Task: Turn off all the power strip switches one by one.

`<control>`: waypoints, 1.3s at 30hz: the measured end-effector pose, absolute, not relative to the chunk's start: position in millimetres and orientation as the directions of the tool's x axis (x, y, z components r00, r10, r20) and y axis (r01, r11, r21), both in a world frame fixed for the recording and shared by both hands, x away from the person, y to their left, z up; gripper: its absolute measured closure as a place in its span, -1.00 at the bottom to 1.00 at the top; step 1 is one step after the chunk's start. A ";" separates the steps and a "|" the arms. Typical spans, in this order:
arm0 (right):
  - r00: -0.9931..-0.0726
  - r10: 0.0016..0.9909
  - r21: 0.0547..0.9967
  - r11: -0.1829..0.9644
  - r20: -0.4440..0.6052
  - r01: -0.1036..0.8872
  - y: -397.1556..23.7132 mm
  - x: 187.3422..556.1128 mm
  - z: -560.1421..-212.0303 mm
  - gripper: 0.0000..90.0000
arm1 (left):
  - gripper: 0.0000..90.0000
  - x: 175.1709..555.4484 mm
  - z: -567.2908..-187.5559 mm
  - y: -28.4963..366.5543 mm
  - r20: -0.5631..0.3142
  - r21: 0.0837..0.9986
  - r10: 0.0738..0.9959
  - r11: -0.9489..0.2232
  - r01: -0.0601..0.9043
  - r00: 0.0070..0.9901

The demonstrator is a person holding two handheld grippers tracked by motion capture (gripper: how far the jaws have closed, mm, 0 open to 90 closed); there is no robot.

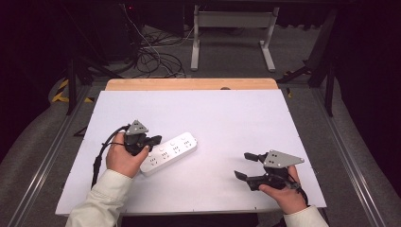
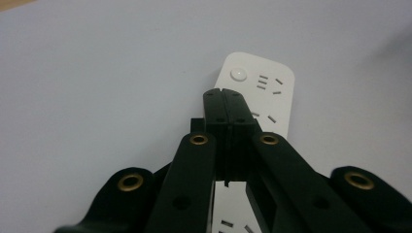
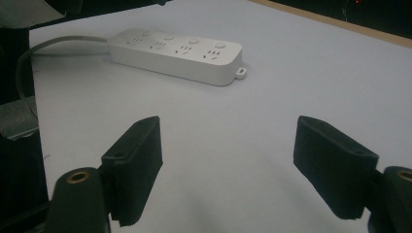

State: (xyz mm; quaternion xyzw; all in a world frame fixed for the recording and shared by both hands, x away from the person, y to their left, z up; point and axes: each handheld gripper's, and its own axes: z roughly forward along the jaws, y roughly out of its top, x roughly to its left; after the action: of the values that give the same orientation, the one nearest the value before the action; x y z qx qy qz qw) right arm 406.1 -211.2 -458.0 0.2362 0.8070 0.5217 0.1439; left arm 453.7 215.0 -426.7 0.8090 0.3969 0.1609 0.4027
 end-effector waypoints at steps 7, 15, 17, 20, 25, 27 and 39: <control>-0.848 0.530 0.909 0.346 0.015 0.233 -211.1 407.3 -459.0 -0.41 | 1.00 455.8 -425.3 214.2 -0.072 0.792 0.760 -0.350 0.500 0.646; -0.847 0.532 0.908 0.348 0.015 0.235 -210.0 407.0 -458.8 -0.41 | 1.00 464.3 -422.5 201.1 -0.066 0.794 0.741 -0.366 0.485 0.668; -0.847 0.531 0.908 0.348 0.015 0.234 -210.3 407.2 -459.1 -0.41 | 1.00 470.1 -422.6 195.0 -0.064 0.794 0.736 -0.371 0.481 0.674; -0.848 0.530 0.907 0.348 0.017 0.236 -210.6 407.7 -459.7 -0.41 | 1.00 472.5 -422.9 191.5 -0.069 0.793 0.733 -0.371 0.483 0.676; -0.848 0.530 0.908 0.348 0.016 0.234 -210.9 407.4 -459.5 -0.41 | 1.00 483.0 -430.6 181.1 -0.082 0.783 0.735 -0.371 0.500 0.674; -0.848 0.530 0.908 0.348 0.015 0.233 -210.9 407.1 -459.2 -0.41 | 1.00 485.6 -433.3 180.5 -0.080 0.780 0.734 -0.375 0.501 0.674; -0.848 0.530 0.907 0.349 0.015 0.234 -210.7 407.1 -459.6 -0.41 | 1.00 487.7 -438.2 179.8 -0.075 0.753 0.741 -0.396 0.526 0.667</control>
State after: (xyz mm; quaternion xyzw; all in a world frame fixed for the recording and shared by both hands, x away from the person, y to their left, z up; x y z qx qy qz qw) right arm 407.1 -210.7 -459.6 0.2362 0.8088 0.5194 0.1424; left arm 487.7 179.8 -438.2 0.8242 0.3842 0.1373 0.3927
